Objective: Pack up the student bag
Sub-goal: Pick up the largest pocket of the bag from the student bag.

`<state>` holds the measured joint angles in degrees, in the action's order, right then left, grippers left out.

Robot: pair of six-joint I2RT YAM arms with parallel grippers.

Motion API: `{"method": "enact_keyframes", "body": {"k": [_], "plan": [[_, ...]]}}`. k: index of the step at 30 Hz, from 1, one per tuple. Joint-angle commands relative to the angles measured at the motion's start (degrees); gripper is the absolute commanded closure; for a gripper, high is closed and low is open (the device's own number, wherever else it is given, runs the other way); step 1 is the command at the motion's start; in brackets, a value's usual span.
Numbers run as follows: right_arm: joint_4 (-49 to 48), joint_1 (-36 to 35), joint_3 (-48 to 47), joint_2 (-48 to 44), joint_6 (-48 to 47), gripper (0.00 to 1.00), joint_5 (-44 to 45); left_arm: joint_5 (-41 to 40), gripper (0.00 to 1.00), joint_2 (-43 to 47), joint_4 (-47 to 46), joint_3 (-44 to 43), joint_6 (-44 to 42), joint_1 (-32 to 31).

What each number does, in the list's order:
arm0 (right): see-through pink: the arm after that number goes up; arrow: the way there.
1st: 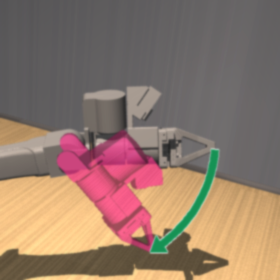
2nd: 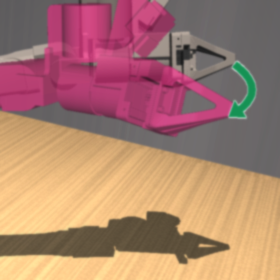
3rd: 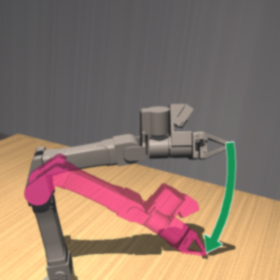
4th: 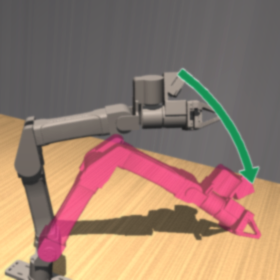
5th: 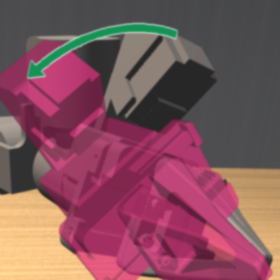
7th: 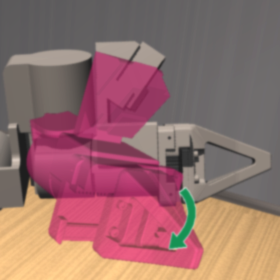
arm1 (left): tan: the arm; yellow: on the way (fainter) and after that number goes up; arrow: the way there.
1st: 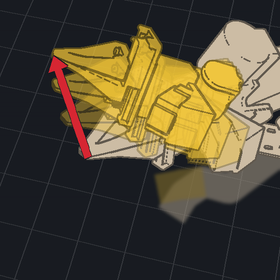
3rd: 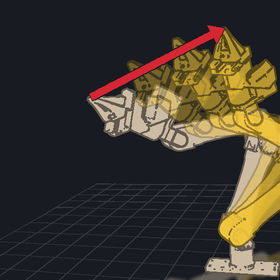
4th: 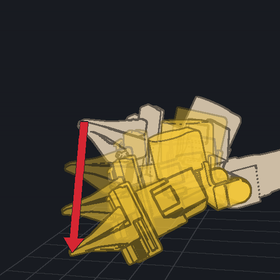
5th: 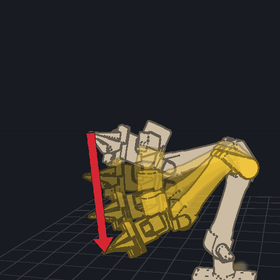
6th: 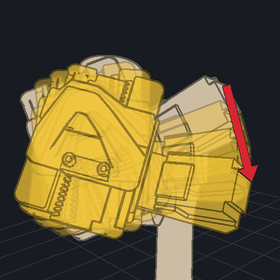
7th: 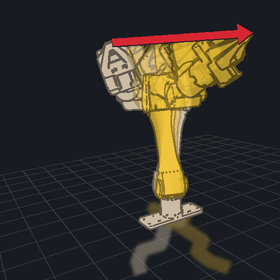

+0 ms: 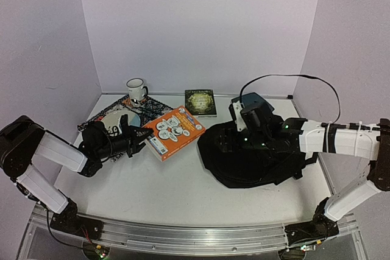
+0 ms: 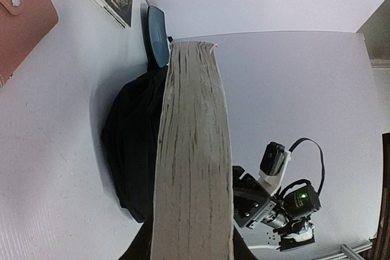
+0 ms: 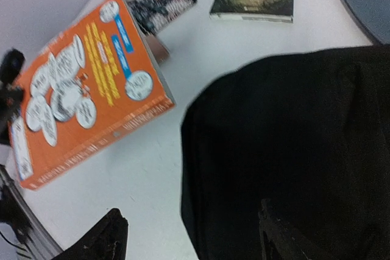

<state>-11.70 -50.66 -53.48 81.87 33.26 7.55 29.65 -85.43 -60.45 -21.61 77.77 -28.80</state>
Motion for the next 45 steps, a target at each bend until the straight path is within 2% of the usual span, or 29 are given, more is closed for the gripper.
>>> {"method": "enact_keyframes", "body": {"k": [1,9,13,23,31,38,45], "plan": [[20.61,-1.22,-3.32,1.99,-9.69,0.26,0.44,6.16,1.0,-0.02,-6.91,-1.55,-1.19,0.68],[32.7,-7.76,-7.03,7.82,-13.98,0.26,2.86,8.41,1.0,-2.01,-6.1,-2.09,-1.49,0.94],[38.35,-9.05,-10.39,13.18,-13.43,0.26,10.03,8.61,1.0,-2.18,-5.94,-2.43,-1.65,0.92],[42.06,-9.06,-13.73,19.56,-13.82,0.35,18.35,8.31,1.0,-1.35,-5.23,-2.13,-1.74,0.92],[42.76,-9.07,-14.91,20.1,-11.81,0.48,23.29,8.41,1.0,-1.48,-4.78,-2.36,-1.99,0.94],[38.95,-9.15,-14.87,22.9,-15.6,0.48,20.35,8.58,1.0,-1.68,-4.45,-2.59,-2.12,0.94],[34.37,-9.4,-15.85,26.17,-18.29,0.43,18.97,8.07,1.0,-1.03,-3.93,-1.83,-2.54,0.94]]}}
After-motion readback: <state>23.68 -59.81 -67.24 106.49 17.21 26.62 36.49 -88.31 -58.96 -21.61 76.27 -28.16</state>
